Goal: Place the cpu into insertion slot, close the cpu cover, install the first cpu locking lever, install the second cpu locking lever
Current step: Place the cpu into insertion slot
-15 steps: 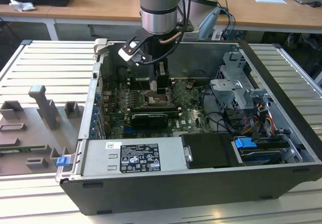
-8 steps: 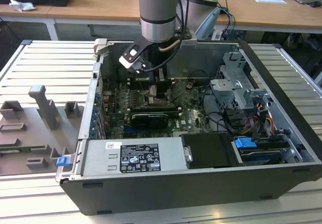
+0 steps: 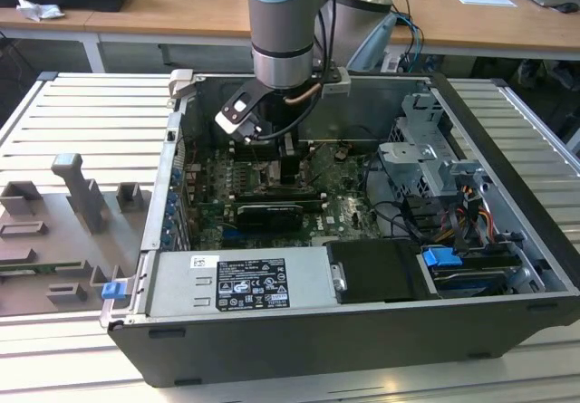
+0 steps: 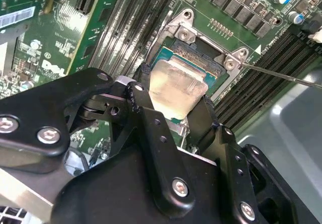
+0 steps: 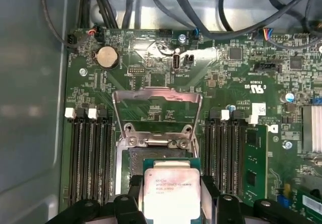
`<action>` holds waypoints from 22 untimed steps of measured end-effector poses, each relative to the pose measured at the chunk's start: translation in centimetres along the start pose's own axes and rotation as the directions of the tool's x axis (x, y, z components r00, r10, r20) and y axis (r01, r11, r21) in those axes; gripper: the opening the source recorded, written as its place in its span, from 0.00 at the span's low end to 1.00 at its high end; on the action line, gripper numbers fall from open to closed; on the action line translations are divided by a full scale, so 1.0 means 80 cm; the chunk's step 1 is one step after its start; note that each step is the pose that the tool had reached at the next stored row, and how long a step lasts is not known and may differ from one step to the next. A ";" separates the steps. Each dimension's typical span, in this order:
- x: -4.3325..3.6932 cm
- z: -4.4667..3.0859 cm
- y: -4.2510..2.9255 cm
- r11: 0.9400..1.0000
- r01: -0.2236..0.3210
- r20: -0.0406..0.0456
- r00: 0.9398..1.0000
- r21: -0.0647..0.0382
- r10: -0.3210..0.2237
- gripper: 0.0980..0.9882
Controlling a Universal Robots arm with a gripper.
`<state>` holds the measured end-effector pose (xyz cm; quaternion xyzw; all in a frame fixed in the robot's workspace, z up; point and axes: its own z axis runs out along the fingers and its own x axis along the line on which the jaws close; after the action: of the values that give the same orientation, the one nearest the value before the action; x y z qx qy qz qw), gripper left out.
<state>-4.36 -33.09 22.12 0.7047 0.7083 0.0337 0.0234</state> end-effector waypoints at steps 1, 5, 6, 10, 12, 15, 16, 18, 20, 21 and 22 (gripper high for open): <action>0.000 0.0021 -0.0003 1.000 -0.014 0.001 1.000 0.000 0.014 0.49; 0.006 0.0083 -0.0007 1.000 -0.018 0.003 1.000 0.000 0.018 0.49; 0.008 0.0105 -0.0009 1.000 -0.017 0.006 1.000 0.000 0.017 0.49; 0.013 0.0186 -0.0015 1.000 -0.016 0.023 1.000 0.000 0.016 0.49; 0.016 0.0200 -0.0016 1.000 -0.016 0.029 0.999 0.000 0.016 0.49; 0.019 0.0225 -0.0018 1.000 -0.010 0.028 1.000 0.000 0.010 0.49; 0.020 0.0238 -0.0019 1.000 -0.005 0.028 1.000 0.000 0.005 0.49; 0.021 0.0267 -0.0021 1.000 -0.004 0.028 1.000 0.000 0.004 0.49; 0.022 0.0284 -0.0022 1.000 -0.004 0.028 1.000 0.000 0.004 0.49; 0.022 0.0289 -0.0023 1.000 -0.004 0.028 1.000 0.000 0.004 0.49; 0.022 0.0289 -0.0023 1.000 -0.004 0.028 1.000 0.000 0.004 0.49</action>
<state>-4.37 -31.31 19.83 0.7066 0.7064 0.0237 0.0331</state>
